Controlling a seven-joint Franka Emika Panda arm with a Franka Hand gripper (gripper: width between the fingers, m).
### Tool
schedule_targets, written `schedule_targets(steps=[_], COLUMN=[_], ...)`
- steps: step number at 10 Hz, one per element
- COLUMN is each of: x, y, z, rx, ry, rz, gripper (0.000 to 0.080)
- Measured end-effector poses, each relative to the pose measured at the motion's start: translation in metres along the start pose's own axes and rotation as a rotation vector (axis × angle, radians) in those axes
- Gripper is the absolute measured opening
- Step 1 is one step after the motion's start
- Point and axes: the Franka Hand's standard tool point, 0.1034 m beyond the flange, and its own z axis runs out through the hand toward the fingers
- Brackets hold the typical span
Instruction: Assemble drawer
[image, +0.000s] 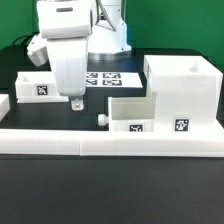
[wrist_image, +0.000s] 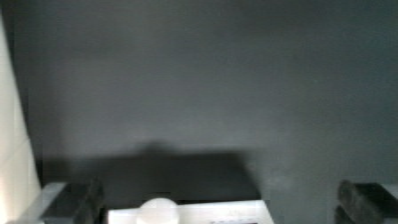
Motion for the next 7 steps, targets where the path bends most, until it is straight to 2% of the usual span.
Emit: schedule_targets(steps=[2, 3, 5, 7], x=[-0.019, -0.024, -0.027, -0.02], y=[-0.005, -0.008, 0.007, 0.022], z=[-0.002, 0.0, -0.002, 0.001], rx=[0.001, 0.013, 0.005, 0.018], ry=[0.035, 0.061, 0.058, 0.072], rz=[0.023, 0.004, -0.028, -0.071], gripper=[0.0649, 0.0649, 0.0649, 0.0649])
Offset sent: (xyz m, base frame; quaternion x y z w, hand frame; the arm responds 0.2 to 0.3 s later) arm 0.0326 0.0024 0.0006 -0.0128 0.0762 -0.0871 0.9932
